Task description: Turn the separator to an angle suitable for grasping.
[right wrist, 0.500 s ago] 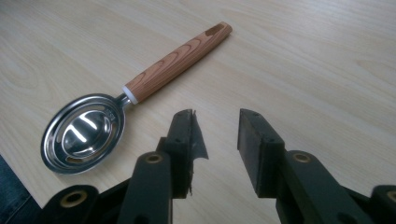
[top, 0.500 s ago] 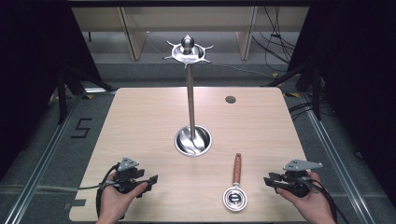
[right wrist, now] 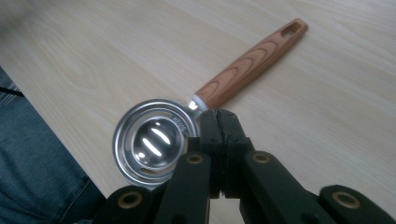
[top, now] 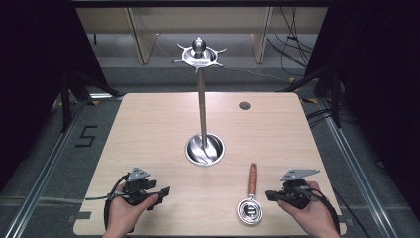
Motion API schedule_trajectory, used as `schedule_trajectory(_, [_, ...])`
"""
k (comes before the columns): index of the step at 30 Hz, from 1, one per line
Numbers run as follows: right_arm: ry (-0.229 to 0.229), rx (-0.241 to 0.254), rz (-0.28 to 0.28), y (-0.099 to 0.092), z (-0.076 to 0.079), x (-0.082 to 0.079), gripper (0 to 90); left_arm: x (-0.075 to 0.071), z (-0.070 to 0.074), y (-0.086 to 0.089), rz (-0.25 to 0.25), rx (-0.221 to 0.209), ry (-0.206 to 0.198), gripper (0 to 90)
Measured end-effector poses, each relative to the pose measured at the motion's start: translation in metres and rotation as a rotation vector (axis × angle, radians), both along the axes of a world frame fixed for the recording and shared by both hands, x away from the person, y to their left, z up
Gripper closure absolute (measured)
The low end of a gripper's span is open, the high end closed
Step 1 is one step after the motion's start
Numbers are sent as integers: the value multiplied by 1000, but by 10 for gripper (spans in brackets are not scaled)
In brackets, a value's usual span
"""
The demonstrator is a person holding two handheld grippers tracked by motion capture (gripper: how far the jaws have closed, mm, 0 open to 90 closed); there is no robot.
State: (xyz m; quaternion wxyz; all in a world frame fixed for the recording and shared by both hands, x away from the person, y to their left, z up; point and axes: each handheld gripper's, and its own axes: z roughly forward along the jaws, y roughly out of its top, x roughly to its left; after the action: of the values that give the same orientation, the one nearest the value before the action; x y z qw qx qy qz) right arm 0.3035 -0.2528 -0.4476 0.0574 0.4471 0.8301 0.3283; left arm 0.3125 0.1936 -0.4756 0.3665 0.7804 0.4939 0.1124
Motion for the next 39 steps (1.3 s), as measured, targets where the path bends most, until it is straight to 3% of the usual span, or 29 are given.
schedule_trajectory(3, [31,-8,36,13,-1,2,900,1,0,0,-4,4,7,360])
schedule_trajectory(5, [58,-3,74,24,-1,1,900,0,-2,-4,29,-40,0,360])
schedule_trajectory(7, [83,-14,99,41,-1,2,900,1,0,-1,-5,-11,14,359])
schedule_trajectory(9, [72,-18,114,44,-2,3,900,1,0,-1,-8,-12,17,358])
schedule_trajectory(11, [87,-30,139,54,-3,3,900,1,0,-2,-5,-12,19,357])
schedule_trajectory(12, [120,-49,137,63,-6,2,900,1,0,-1,-11,-11,14,357])
schedule_trajectory(17, [137,-55,199,78,-15,0,900,1,0,-1,-9,-14,14,356])
schedule_trajectory(19, [165,-67,215,86,-19,-3,900,2,0,-1,-21,-2,10,356])
schedule_trajectory(21, [171,-69,219,88,-20,-4,900,2,1,1,-40,22,17,356])
schedule_trajectory(26, [186,-86,220,96,-24,-9,900,2,0,0,-37,17,14,356])
schedule_trajectory(28, [186,-100,224,98,-27,-9,900,2,0,-1,-22,-5,14,356])
schedule_trajectory(39, [215,-183,213,100,-34,-13,900,2,0,-1,-26,-7,16,356])
